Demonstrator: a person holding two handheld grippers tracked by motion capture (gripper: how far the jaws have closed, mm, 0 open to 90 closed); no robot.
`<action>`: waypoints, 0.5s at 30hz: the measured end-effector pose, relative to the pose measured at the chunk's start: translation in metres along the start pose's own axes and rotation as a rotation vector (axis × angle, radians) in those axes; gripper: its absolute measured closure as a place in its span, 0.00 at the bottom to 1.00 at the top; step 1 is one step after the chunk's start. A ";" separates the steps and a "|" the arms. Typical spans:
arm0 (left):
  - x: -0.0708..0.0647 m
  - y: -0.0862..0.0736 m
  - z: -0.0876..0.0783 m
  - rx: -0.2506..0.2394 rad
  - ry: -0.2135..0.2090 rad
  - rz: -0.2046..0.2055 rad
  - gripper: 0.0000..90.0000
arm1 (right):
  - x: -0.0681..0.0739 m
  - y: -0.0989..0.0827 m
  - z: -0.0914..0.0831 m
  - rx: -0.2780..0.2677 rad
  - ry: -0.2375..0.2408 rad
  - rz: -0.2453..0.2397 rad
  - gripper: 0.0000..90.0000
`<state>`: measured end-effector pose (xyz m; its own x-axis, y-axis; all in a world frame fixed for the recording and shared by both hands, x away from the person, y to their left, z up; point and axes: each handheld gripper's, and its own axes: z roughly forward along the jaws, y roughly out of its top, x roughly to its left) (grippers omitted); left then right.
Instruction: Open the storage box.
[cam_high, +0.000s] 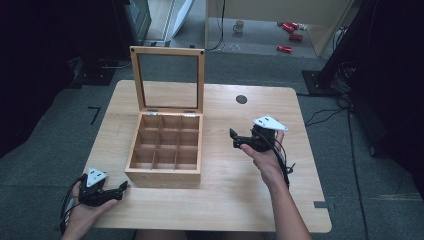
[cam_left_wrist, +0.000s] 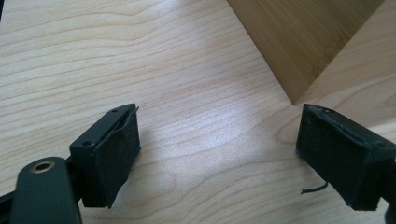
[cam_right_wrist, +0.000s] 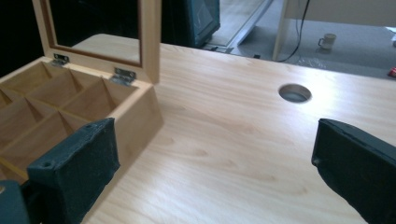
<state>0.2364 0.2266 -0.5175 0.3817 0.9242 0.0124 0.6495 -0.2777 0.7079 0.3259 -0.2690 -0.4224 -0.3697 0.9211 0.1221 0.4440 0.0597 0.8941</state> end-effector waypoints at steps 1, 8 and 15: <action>0.000 0.000 0.000 0.000 0.000 0.000 0.15 | -0.005 -0.007 -0.006 0.003 -0.011 0.004 0.00; 0.000 0.000 0.000 0.000 0.002 -0.001 0.15 | -0.022 -0.023 -0.025 0.004 -0.041 0.027 0.00; 0.000 0.000 0.000 0.000 0.002 -0.001 0.15 | -0.039 -0.042 -0.041 0.013 -0.077 0.052 0.00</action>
<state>0.2363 0.2264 -0.5175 0.3799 0.9249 0.0128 0.6496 -0.2766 0.7081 0.2879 -0.3235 -0.4468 -0.2825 0.9498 0.1346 0.4716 0.0153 0.8817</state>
